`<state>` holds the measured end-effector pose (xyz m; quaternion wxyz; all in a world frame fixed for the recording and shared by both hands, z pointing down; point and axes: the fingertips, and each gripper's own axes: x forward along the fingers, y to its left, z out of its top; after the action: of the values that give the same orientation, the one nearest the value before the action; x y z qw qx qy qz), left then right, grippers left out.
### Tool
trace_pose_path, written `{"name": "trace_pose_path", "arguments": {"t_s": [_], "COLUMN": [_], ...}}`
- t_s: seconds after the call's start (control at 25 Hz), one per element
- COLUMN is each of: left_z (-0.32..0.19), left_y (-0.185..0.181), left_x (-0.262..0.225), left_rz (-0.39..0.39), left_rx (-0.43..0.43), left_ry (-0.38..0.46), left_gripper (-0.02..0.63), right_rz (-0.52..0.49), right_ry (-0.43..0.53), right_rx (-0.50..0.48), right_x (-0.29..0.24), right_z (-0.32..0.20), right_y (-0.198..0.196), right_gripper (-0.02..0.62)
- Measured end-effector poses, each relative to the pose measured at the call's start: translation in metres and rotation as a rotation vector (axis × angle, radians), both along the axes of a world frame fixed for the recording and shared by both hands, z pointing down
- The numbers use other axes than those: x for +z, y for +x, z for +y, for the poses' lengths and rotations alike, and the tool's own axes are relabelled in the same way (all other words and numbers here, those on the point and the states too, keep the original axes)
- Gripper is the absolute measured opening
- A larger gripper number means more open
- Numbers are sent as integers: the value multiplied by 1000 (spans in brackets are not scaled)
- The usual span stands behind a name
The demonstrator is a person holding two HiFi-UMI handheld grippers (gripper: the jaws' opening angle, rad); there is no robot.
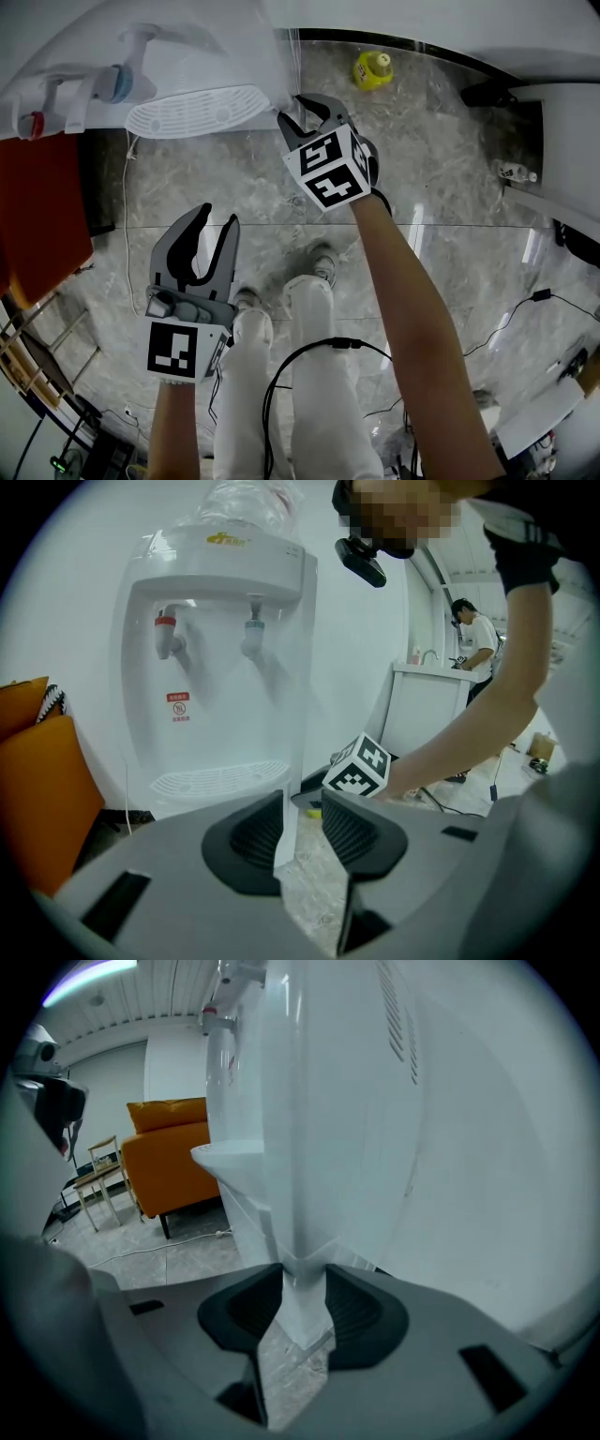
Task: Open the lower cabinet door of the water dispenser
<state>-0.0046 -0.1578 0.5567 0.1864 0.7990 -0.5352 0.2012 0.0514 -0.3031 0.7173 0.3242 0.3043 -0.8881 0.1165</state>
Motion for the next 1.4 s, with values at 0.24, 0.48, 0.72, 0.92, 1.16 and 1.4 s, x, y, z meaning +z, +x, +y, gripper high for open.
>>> {"name": "trace_pose_path", "arguments": {"t_s": [0.24,0.48,0.72,0.92,1.16,1.4], "left_z": [3,4,5,7,12,15], "left_y": [-1,-1,-3,-7,-13,-17], "left_x": [1,1,1,2,1,1], "left_rz": [9,17,20,20,19,24], "left_rx": [-6,-2,4,8,2,-6], "left_ry": [0,-2,3,6,5,7], "left_gripper": [133,133,133,133,133,133], "right_rz": [-15,-22,-27,-3,8,5], "right_ry": [-8,-25,-33,-29,-42,-52], "right_rx": [36,68,103,121,139,179], "right_x": [-1,0,-1,-2,-2,-2], "right_z": [1,2,3,2,4,4], "right_y": [2,3,3,4,4,7], "right_gripper": [135,126,121,117,112,109]}}
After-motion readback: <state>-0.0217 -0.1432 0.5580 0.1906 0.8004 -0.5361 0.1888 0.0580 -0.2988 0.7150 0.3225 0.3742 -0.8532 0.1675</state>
